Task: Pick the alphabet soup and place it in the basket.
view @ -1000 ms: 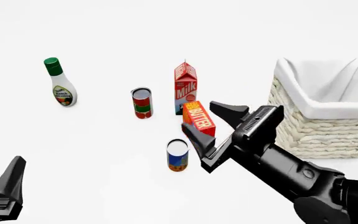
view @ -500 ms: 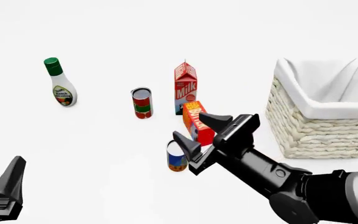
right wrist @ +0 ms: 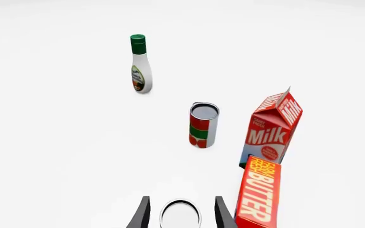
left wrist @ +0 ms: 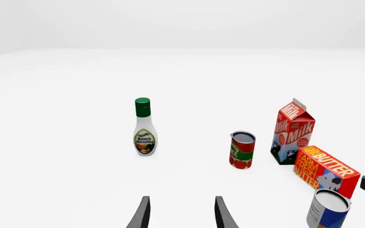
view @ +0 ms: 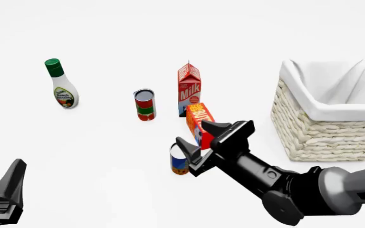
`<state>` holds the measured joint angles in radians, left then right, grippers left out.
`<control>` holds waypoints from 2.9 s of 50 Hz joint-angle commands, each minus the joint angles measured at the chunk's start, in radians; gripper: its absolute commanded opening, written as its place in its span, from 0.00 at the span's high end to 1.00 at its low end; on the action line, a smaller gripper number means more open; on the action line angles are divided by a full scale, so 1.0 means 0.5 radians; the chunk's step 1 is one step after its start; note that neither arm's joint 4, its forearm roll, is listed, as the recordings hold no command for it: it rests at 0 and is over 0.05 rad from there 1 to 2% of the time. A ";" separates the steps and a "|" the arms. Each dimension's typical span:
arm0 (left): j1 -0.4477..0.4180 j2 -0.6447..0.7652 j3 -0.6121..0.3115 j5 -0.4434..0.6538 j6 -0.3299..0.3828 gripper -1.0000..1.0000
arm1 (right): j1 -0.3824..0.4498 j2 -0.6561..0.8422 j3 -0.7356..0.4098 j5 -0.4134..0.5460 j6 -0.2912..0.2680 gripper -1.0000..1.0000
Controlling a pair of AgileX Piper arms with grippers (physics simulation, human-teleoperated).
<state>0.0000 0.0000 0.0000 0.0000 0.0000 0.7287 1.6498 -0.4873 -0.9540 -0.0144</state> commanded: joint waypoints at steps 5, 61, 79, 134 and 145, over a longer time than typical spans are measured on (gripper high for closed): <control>0.000 0.000 0.000 0.000 0.000 0.00 | -0.022 0.183 -0.069 -0.054 0.032 0.00; 0.000 0.000 0.000 0.000 0.000 0.00 | 0.012 0.556 -0.246 -0.124 0.103 0.00; 0.000 0.000 0.000 0.000 0.000 0.00 | 0.010 0.627 -0.266 -0.144 0.116 0.00; 0.000 0.000 0.000 0.000 0.000 0.00 | 0.012 0.852 -0.367 -0.166 0.140 0.00; 0.000 0.000 0.000 0.000 0.000 0.00 | 0.014 0.897 -0.388 -0.165 0.137 0.00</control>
<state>0.0000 0.0000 0.0000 0.0000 0.0000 0.7354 2.0793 -0.6729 -1.0361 0.0545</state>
